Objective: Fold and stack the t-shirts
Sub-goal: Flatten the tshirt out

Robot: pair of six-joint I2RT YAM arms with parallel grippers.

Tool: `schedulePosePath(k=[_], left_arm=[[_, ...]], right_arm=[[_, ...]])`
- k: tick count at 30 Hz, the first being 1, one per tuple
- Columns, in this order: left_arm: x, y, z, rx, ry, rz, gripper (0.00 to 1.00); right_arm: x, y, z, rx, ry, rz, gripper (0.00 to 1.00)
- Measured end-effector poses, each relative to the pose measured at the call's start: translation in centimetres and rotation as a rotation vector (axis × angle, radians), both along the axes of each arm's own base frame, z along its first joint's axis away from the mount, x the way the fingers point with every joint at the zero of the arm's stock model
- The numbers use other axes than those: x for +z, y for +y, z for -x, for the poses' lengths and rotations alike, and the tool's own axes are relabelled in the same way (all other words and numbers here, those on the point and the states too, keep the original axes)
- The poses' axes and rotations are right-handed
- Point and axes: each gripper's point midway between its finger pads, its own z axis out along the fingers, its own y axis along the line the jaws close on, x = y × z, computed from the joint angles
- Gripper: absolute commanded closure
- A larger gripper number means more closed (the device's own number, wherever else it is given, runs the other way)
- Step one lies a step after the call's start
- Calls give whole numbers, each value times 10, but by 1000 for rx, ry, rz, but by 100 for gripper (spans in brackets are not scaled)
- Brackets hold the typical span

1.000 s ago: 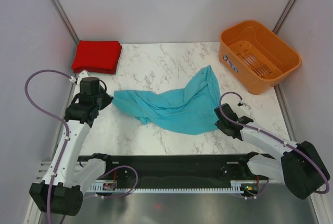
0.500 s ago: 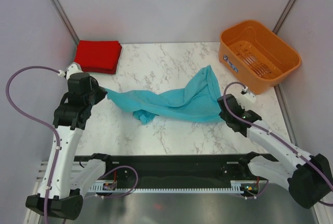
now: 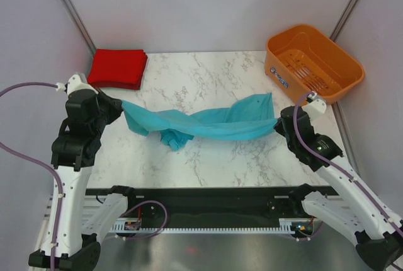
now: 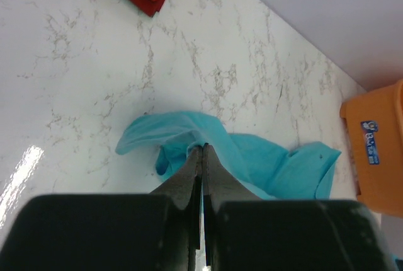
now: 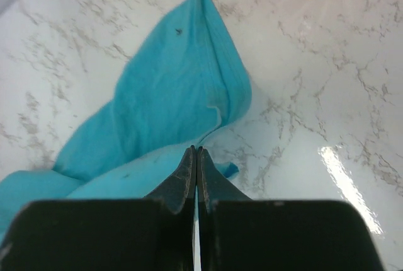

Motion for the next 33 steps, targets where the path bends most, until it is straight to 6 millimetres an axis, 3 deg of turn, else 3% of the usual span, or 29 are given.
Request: schedulePosePath(k=[7,9,11,12,16,18,23,29,33], left_arm=[[-85,-3,4,-16,204,-13,98],[-111,-4,6,-23,273,-15,98],[-135,-6,9,-33,339,-15,98],[-142,-8,11,-44,361,-9,98],[-154,-13,12,-68,385,0,98],[-152,-13,10,-73,375,-1,98],[-150,-14,8,-82,361,-9,98],[-149,-13,7,-85,355,-13,98],[-149,-13,6,-84,353,-15,98]], right_arm=[[-95,3,5,23,268,126,100],[-113,4,5,28,326,155,100],[-130,9,-1,38,369,178,95],[-139,10,-3,42,395,195,85],[-166,13,-10,64,498,264,69],[-168,16,-17,74,520,282,66],[-144,25,-35,78,459,251,66],[-123,20,-16,77,410,185,70],[-133,20,1,89,420,139,74]])
